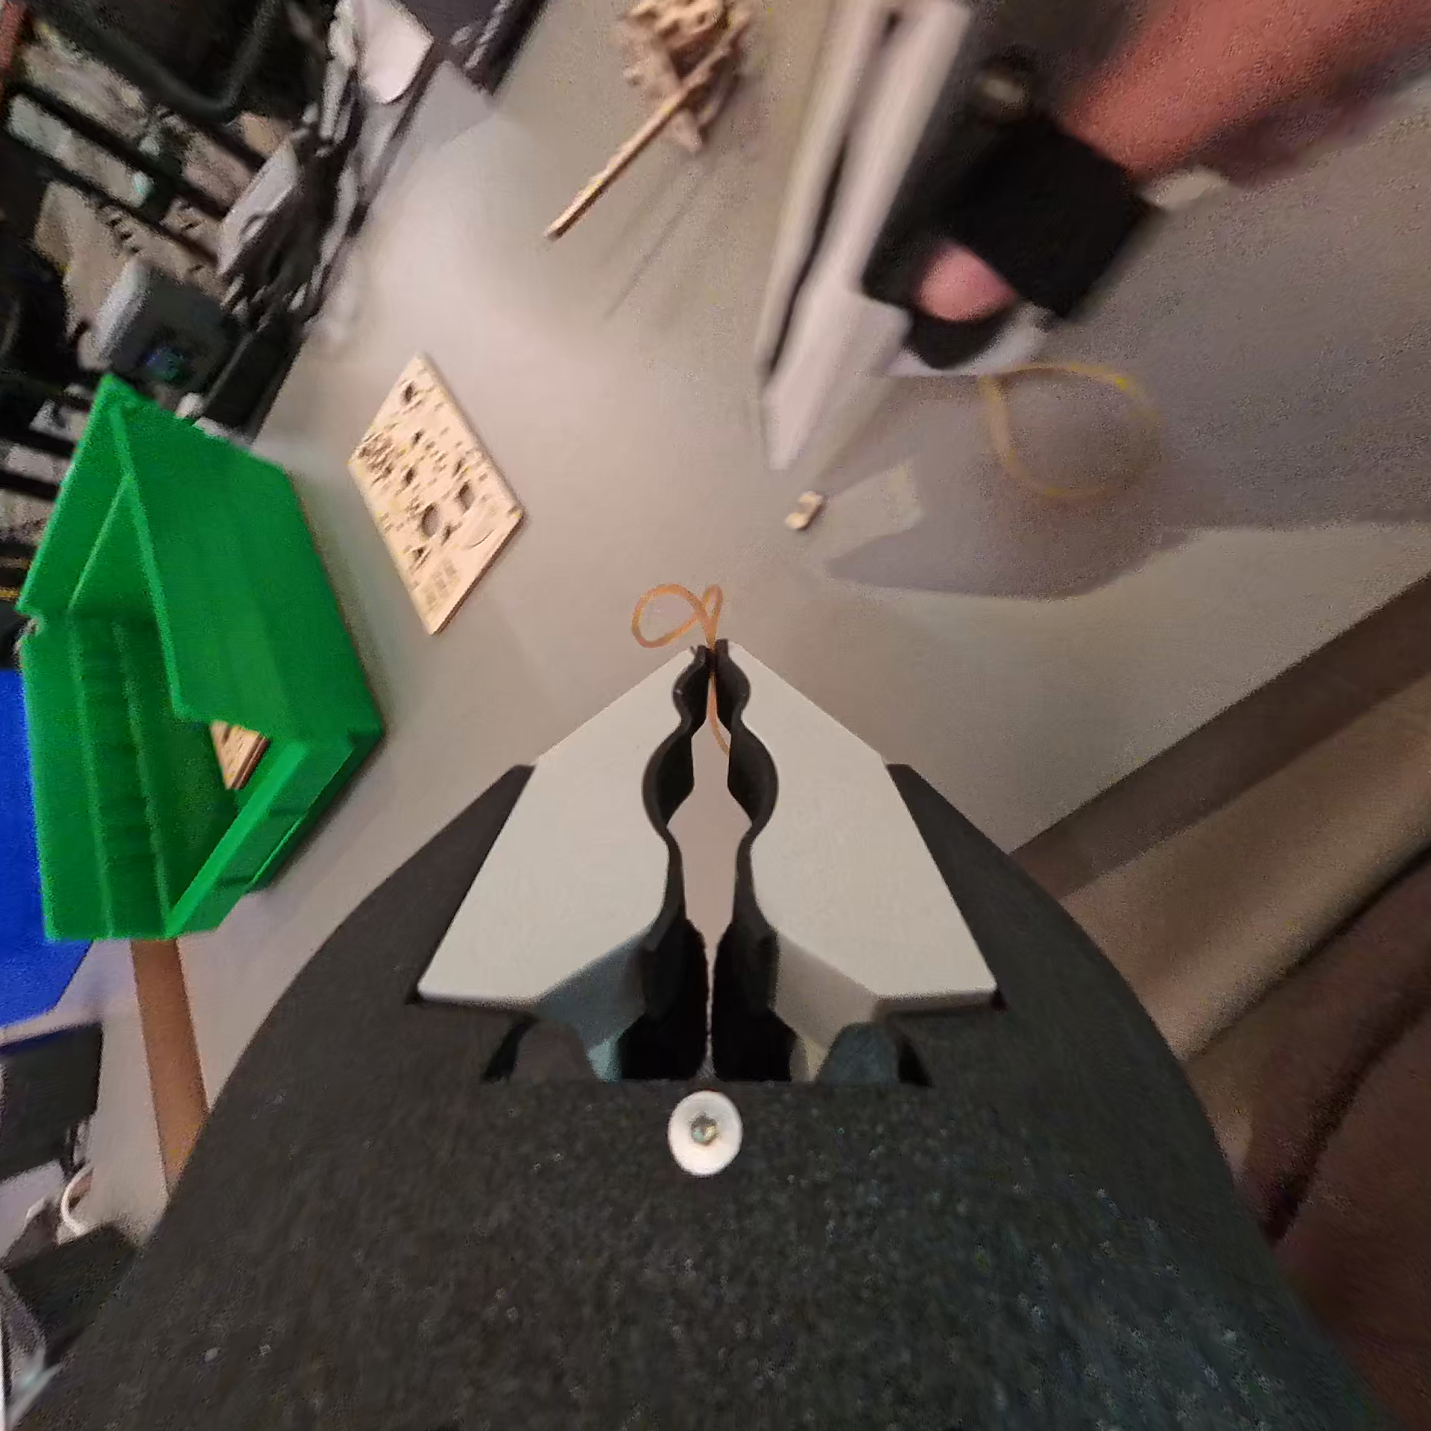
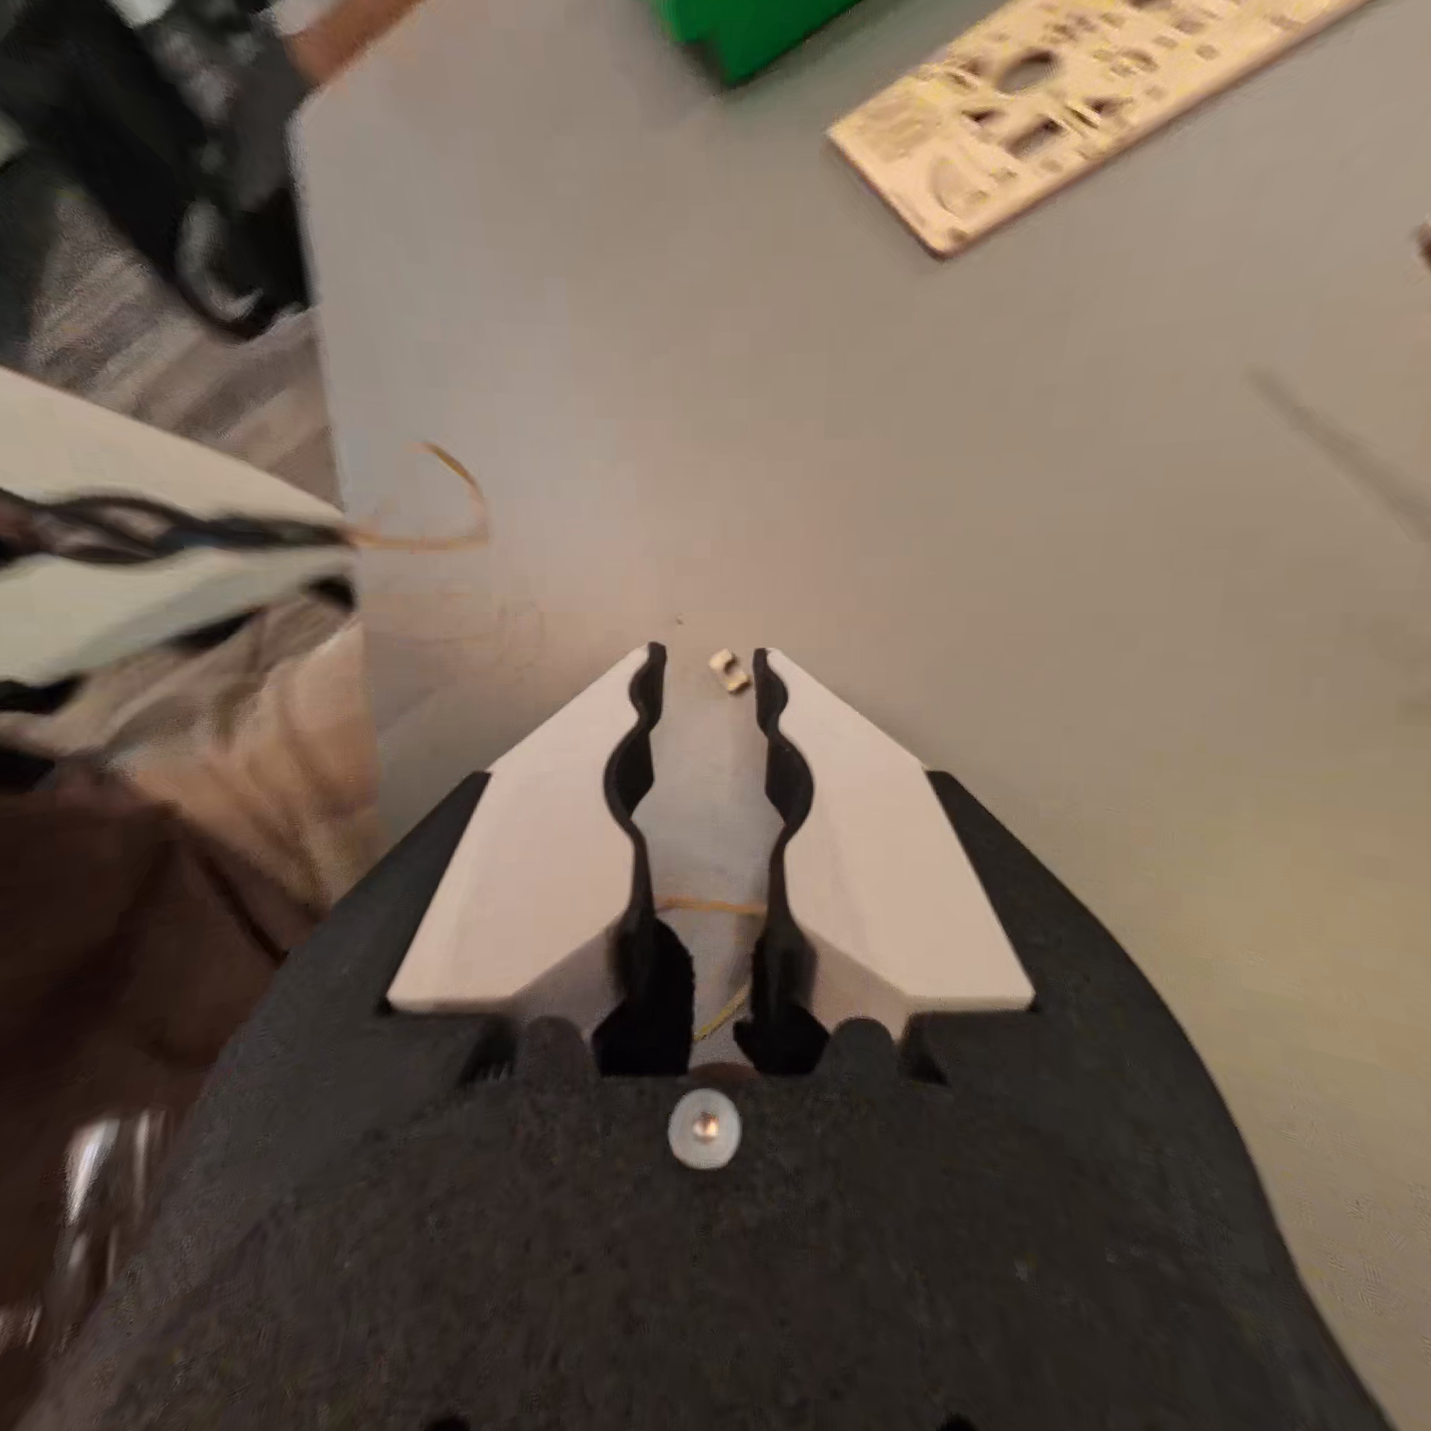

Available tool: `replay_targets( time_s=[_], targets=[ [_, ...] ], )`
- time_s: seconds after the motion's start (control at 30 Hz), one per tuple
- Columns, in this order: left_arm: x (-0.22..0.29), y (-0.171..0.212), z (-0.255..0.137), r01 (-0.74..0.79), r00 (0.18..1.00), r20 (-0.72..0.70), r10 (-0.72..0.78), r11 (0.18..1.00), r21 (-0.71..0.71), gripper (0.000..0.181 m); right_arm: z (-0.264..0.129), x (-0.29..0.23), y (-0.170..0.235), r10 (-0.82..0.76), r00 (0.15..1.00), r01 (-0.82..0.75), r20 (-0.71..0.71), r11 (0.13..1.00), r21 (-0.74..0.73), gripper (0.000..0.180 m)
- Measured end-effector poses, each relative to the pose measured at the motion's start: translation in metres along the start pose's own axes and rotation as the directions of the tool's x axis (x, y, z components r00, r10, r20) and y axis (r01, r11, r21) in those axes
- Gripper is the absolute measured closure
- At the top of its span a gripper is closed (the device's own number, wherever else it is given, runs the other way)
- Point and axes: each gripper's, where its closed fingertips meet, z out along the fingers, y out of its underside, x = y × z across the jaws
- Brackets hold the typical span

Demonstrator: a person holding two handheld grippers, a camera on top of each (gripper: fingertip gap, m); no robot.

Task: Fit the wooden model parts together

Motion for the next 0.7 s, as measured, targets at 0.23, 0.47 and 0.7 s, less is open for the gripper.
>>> replay_targets(
  time_s=[0.23,0.47,0.7],
  targets=[
    [-0.052,0.025,0.008,0.089,0.992,0.082,-0.099,0.989,0.115,0.181,0.004,-0.002,0.017,0.172,0.890,-0.112,-0.423,0.980,0.163,0.145],
    [-0.050,0.025,0.013,0.112,0.994,-0.015,-0.112,0.964,0.242,0.181,0.018,0.001,0.019,0.193,0.795,-0.131,-0.575,0.980,0.148,0.151],
    [-0.045,0.031,0.007,0.160,0.986,-0.087,-0.142,0.953,0.257,0.181,0.030,0.002,0.015,0.230,0.773,-0.165,-0.591,0.973,0.162,0.157]
  ],
)
